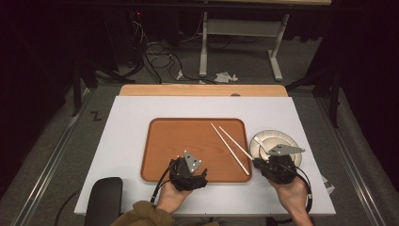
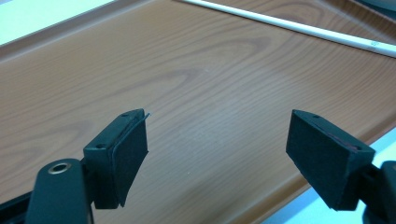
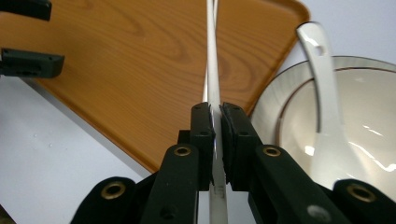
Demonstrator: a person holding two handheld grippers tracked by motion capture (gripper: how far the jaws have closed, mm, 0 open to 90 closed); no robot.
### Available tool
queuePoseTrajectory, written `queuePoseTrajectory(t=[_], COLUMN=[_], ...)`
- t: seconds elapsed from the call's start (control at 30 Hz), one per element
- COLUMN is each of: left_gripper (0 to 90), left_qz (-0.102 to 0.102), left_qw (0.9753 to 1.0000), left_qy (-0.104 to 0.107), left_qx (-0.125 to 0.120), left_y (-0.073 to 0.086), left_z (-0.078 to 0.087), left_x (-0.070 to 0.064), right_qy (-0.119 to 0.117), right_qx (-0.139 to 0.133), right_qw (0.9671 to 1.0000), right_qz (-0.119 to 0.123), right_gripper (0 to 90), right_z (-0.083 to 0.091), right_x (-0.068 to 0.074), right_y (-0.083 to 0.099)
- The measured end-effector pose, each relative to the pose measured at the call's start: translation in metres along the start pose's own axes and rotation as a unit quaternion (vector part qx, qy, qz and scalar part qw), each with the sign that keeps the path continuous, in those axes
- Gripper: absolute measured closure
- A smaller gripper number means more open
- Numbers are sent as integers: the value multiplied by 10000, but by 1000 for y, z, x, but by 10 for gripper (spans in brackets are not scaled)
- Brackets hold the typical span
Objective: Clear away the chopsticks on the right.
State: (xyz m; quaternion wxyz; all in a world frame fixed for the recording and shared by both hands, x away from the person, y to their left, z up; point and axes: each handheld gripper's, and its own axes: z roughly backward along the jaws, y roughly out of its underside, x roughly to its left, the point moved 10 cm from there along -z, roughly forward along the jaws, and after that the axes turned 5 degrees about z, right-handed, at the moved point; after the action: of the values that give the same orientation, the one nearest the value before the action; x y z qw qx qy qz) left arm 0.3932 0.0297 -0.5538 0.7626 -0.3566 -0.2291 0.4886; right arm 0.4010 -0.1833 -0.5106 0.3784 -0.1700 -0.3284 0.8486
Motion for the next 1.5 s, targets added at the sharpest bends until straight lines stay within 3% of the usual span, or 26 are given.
queuePoseTrajectory(t=[0.43, 1.0, 1.37, 1.5], left_gripper=[209, 210, 211, 211], left_qz=[185, 478, 576, 575], left_qw=[9996, 9974, 9963, 9963], left_qy=[-204, -544, -632, -639], left_qx=[9, 26, 35, 50], left_y=[7, 20, 25, 26], left_z=[8, 23, 28, 29], left_x=[13, 31, 36, 37], right_qy=[-150, -246, -310, -313], right_qx=[488, 898, 1141, 1091], right_qw=[9985, 9954, 9922, 9927], right_qz=[182, 239, 386, 407], right_gripper=[844, 839, 835, 826], right_z=[-38, -75, -91, -92], right_x=[13, 14, 19, 19], right_y=[-1, -6, -3, -4])
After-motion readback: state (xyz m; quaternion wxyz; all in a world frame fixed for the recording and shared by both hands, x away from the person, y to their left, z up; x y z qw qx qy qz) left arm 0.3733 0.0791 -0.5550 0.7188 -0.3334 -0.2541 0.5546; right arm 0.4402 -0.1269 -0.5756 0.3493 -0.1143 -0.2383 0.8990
